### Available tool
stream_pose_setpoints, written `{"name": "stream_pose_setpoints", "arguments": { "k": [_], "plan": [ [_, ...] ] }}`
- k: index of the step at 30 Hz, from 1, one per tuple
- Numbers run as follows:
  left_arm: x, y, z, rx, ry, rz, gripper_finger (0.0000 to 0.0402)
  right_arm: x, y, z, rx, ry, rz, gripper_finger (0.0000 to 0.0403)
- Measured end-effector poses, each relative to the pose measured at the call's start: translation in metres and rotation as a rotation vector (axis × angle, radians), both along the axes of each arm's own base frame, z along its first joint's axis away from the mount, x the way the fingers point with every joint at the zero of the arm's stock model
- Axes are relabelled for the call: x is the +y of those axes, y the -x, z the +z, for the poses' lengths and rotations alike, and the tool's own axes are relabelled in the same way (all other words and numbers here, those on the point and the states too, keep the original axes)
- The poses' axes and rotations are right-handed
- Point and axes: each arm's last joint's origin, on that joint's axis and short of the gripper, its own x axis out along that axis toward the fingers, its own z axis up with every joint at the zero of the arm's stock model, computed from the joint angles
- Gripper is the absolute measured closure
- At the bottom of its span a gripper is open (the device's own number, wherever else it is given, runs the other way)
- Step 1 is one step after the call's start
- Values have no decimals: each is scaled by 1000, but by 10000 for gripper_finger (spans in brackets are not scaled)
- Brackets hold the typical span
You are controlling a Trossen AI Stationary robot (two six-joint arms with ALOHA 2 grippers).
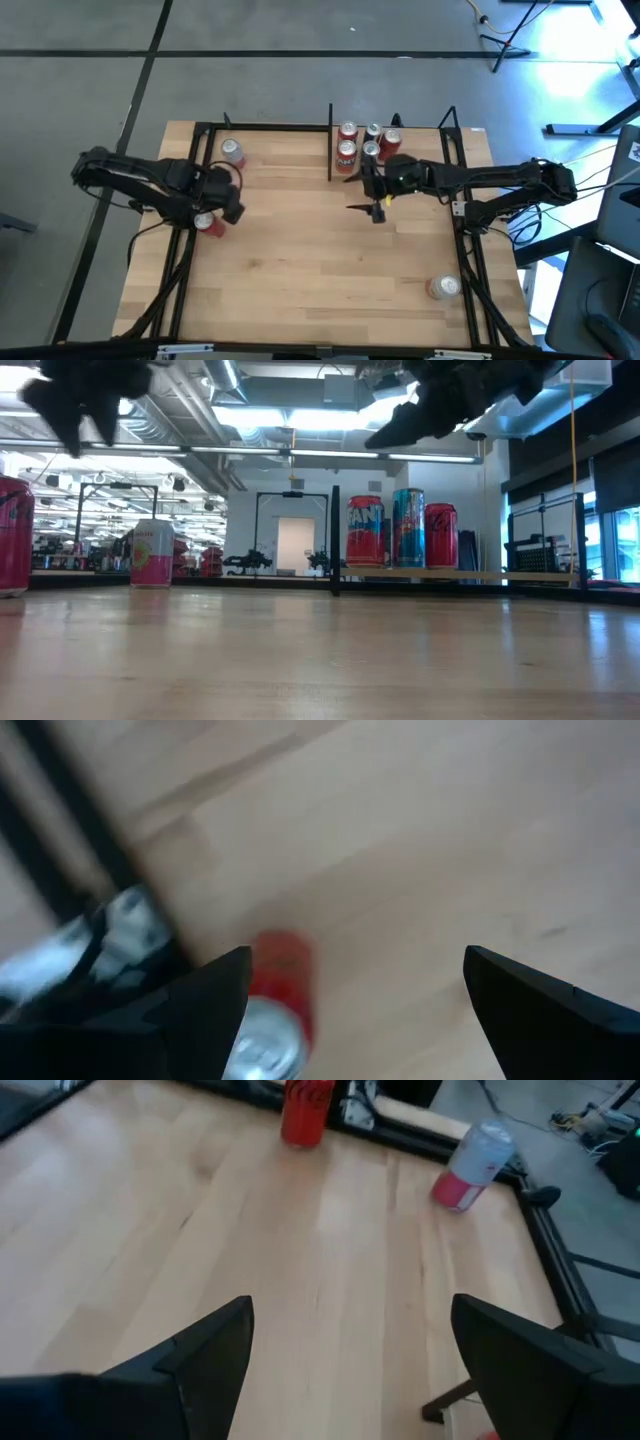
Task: Place canned beverage on shelf
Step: Put the red soda can on the shelf aligned with the other red soda can
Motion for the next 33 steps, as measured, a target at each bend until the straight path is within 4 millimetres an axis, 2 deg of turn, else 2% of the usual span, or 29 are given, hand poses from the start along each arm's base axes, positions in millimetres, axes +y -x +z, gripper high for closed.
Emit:
{"name": "stream_pose_setpoints", "arguments": {
  "k": [4, 10, 20, 29, 33],
  "plan": [
    [-10, 10, -8, 101, 25, 67, 58, 0, 2, -4, 50, 22, 15, 79],
    [-16, 18, -17, 165, -4, 92, 58, 0, 3, -5, 59, 20, 16, 79],
    [-19, 25, -58, 297, 49, 51, 58, 1, 2, -4, 48, 9, 20, 79],
    [-21, 23, -62, 296, 101, -6, 60, 1, 2, -5, 53, 9, 21, 79],
    [-22, 19, -63, 269, 105, -70, 78, 1, 2, -5, 54, 9, 21, 79]
  ]
}}
